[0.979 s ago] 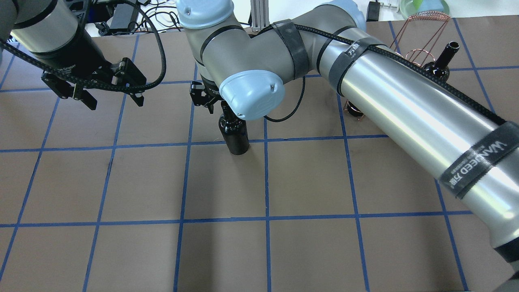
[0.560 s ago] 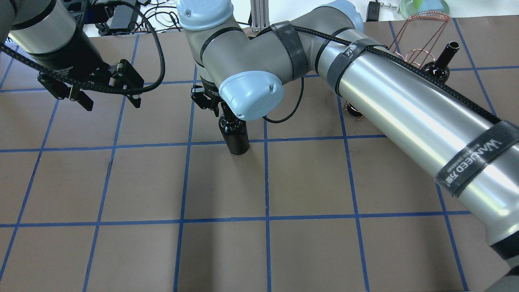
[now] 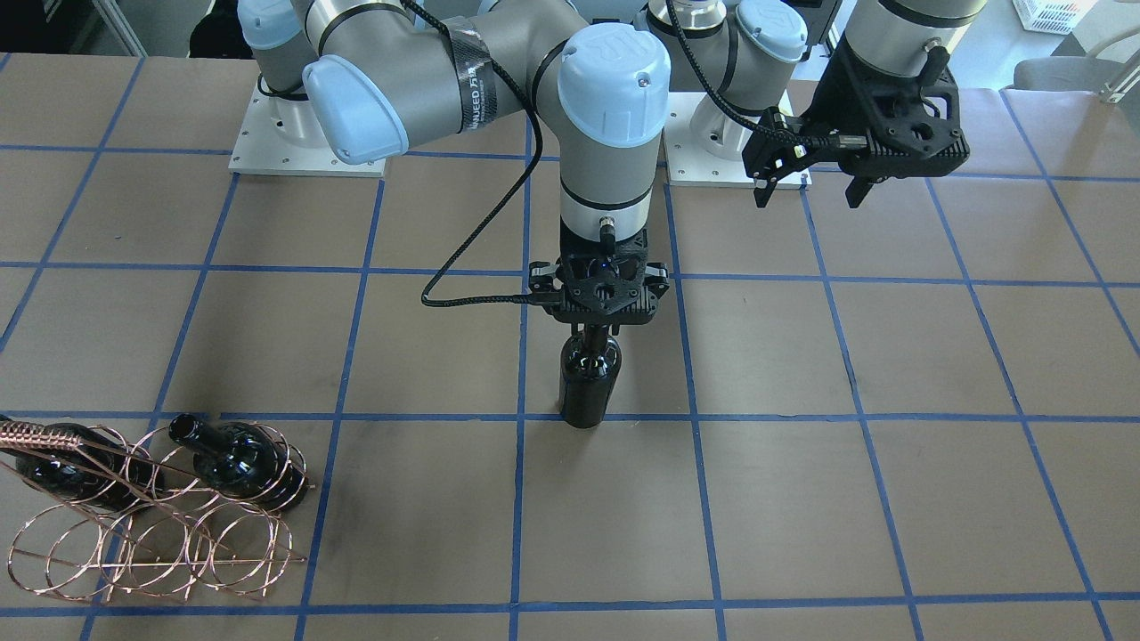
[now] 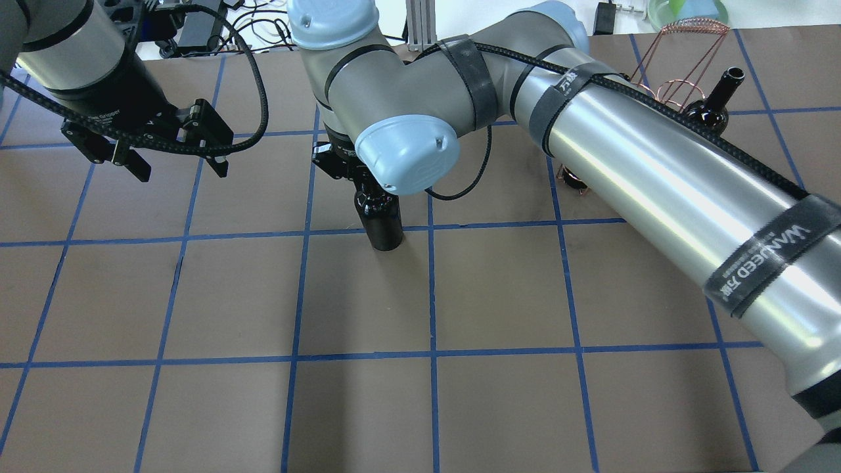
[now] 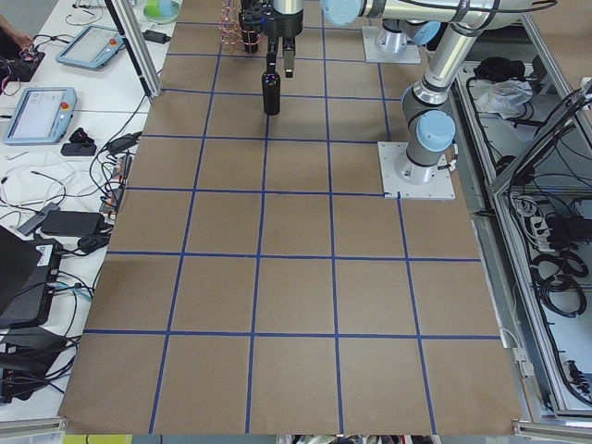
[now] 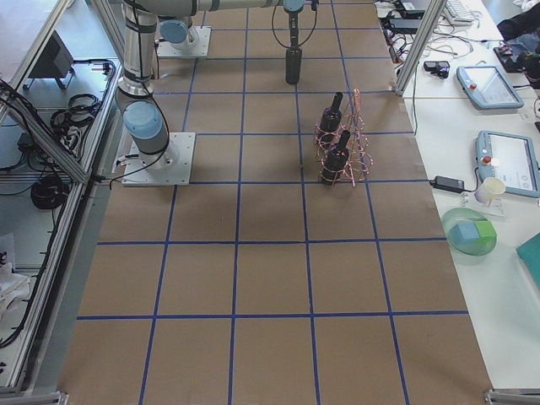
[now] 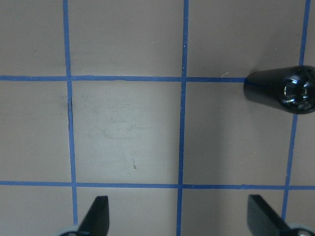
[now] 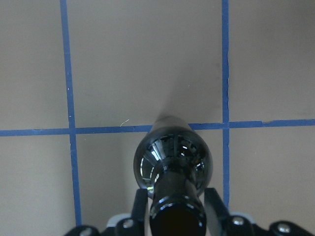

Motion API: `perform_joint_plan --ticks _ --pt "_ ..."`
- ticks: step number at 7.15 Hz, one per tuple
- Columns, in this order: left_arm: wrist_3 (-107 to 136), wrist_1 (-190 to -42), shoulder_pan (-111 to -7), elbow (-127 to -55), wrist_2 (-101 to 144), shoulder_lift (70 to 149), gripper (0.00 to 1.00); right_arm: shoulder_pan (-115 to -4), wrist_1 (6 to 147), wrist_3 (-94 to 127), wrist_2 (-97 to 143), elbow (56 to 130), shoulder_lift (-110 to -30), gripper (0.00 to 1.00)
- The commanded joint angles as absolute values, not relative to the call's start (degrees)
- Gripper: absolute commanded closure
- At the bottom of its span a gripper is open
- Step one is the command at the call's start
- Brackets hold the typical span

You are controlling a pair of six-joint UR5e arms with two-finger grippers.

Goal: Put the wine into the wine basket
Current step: 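Close the right gripper around the bottle's neck, then lift the bottle with the right gripper and carry it to the copper rack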

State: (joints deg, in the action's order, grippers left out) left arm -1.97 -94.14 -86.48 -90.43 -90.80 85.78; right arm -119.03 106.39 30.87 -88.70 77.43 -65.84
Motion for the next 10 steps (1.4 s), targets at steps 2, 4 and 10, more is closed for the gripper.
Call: perform_joint_plan --ticks 2,4,10 --pt "-2.11 -94.13 -86.48 -90.44 -90.88 85.78 0.00 -119.00 106.35 30.85 -87.11 77.43 -66.00 1.00" --pt "-2.11 -94.13 -86.48 -90.44 -90.88 85.69 0.00 -118.39 104.78 29.10 -87.97 77.34 -67.14 1.00" --pt "-1.67 -94.13 -86.48 -90.44 -90.97 85.69 0.00 -103.13 89.93 7.70 -89.38 78.05 -82.42 1.00"
